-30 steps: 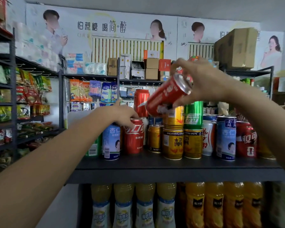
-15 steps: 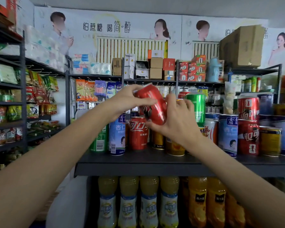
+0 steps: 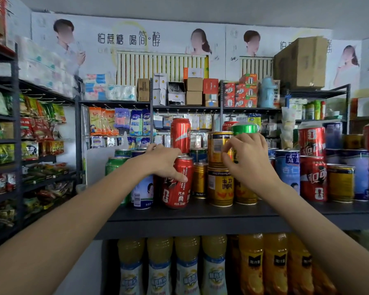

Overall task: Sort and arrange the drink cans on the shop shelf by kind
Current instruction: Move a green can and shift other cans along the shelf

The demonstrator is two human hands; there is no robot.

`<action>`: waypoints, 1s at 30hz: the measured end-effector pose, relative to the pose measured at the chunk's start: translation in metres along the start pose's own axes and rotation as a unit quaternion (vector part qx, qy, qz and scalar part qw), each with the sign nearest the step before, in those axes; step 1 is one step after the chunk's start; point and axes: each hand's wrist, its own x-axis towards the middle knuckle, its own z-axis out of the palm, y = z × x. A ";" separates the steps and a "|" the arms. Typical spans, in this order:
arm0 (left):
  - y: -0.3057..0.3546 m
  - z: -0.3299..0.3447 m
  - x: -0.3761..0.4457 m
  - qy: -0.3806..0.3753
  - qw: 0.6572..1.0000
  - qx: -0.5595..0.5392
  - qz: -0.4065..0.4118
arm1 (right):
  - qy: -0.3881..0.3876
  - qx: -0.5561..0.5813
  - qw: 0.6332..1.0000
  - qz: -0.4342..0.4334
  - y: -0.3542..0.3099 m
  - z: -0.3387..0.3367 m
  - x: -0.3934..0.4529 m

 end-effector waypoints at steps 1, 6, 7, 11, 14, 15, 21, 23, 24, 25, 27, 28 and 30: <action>-0.001 0.000 0.001 -0.004 1.000 0.004 0.001 | 0.004 0.000 1.000 -0.001 0.001 0.002 0.001; -0.005 0.001 0.001 -0.001 0.999 0.048 0.006 | 0.018 0.038 0.999 0.021 0.007 -0.001 0.015; -0.005 0.001 0.001 -0.003 0.999 0.051 0.006 | 0.009 0.049 0.998 0.029 0.008 -0.002 0.018; -0.005 0.001 0.004 -0.023 0.998 0.064 -0.002 | -0.042 0.048 0.997 0.036 0.010 0.003 0.023; -0.002 -0.004 0.004 -0.038 0.996 0.079 -0.002 | -0.072 0.056 0.995 0.043 0.010 0.009 0.021; -0.002 -0.005 0.004 -0.041 0.996 0.081 -0.002 | -0.074 0.058 0.995 0.045 0.010 0.010 0.021; -0.001 -0.005 -0.004 0.033 0.998 0.046 0.023 | -0.055 0.083 0.993 0.060 0.007 0.010 0.019; 0.006 -0.004 -0.004 0.113 0.992 -0.010 0.048 | -0.013 0.115 0.990 0.085 0.011 0.005 0.019; 0.012 -0.004 -0.004 0.154 0.985 -0.043 0.060 | 0.014 0.128 0.986 0.103 0.016 0.001 0.019; 0.017 -0.004 -0.004 0.190 0.976 -0.080 0.066 | 0.040 0.139 0.982 0.124 0.024 -0.002 0.021; 0.027 -0.004 -0.002 0.244 0.956 -0.144 0.073 | 0.058 0.175 0.969 0.164 0.042 -0.011 0.025; 0.031 -0.004 -0.001 0.260 0.948 -0.165 0.076 | 0.042 0.202 0.962 0.178 0.051 -0.015 0.027; 0.041 -0.001 0.004 0.274 0.936 -0.207 0.078 | -0.016 0.277 0.940 0.198 0.066 -0.020 0.031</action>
